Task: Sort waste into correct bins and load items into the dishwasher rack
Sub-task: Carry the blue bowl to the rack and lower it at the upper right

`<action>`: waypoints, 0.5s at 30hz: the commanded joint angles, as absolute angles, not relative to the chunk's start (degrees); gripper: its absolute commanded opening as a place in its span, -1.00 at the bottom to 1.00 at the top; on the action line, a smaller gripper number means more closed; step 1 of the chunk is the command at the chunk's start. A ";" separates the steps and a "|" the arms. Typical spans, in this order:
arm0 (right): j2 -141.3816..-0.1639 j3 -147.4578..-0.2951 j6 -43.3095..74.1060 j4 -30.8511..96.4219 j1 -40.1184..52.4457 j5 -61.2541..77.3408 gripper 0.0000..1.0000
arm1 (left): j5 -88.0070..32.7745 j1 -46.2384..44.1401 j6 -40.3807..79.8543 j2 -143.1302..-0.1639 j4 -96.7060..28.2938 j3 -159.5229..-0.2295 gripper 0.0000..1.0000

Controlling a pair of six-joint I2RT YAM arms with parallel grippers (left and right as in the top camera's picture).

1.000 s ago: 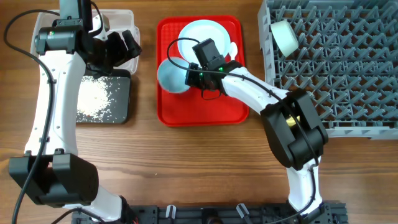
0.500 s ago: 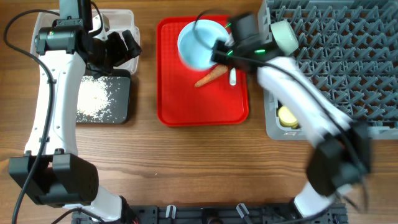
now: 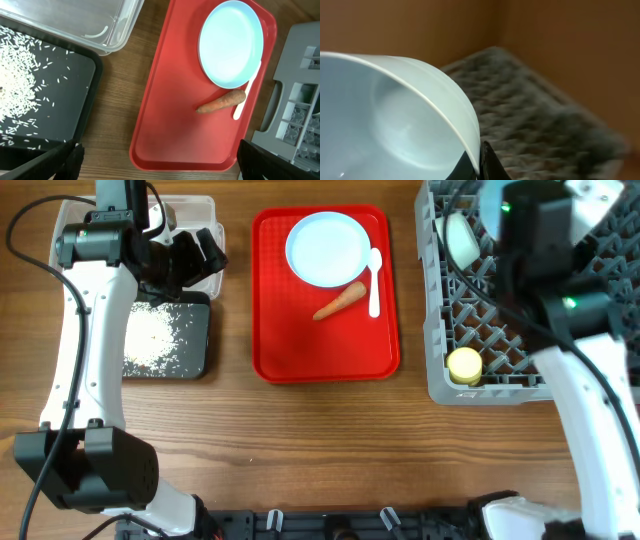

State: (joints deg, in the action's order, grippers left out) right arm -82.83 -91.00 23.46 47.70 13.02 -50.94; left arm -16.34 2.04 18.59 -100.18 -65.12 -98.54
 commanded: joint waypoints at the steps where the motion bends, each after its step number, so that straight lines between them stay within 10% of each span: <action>1: -88.40 -89.93 13.61 50.09 13.15 -66.78 -0.92 | -16.40 2.11 18.65 -99.92 -65.01 -99.13 1.00; 15: -101.16 -89.86 1.52 61.49 13.65 -65.58 -0.91 | -16.40 2.11 18.65 -99.92 -65.01 -99.13 1.00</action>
State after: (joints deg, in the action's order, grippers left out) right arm -99.39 -90.08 4.73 60.16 13.08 -67.07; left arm -16.34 2.04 18.59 -100.18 -65.12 -98.54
